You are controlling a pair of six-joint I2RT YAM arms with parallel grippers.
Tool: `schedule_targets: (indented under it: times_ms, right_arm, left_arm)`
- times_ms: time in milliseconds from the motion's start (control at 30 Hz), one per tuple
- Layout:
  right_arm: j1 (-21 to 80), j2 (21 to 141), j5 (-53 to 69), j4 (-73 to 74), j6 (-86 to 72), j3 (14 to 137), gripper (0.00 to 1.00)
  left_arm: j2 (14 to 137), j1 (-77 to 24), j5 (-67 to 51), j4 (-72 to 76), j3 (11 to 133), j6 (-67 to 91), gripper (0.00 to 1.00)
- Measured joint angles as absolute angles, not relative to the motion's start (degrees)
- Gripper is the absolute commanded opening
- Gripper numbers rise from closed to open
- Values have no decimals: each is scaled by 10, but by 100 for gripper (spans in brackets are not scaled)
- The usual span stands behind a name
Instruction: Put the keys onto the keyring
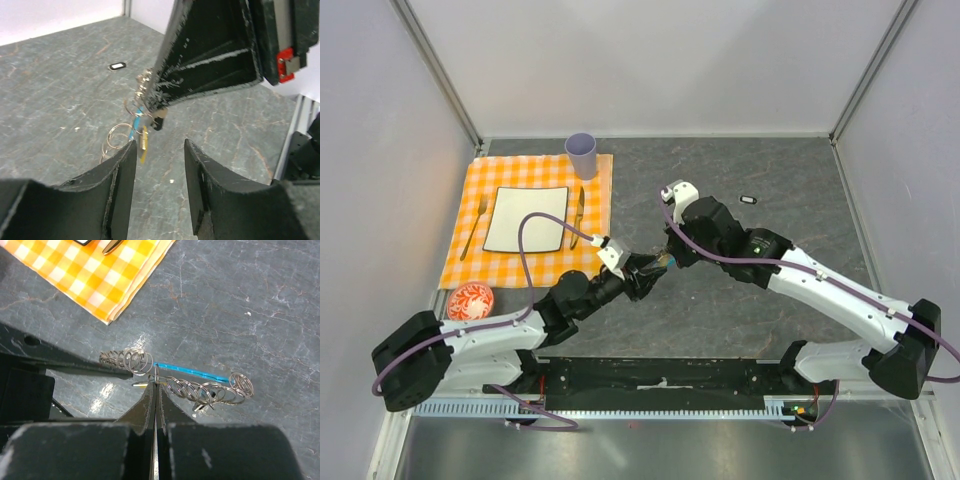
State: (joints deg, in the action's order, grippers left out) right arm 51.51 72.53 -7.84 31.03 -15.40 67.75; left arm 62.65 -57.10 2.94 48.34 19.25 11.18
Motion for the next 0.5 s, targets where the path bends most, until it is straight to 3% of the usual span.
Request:
schedule_targets:
  times_ms: [500]
  right_arm:
    - [508,703,-15,314,-126,669,0]
  left_arm:
    - [666,-566,46,433,236,-23,52]
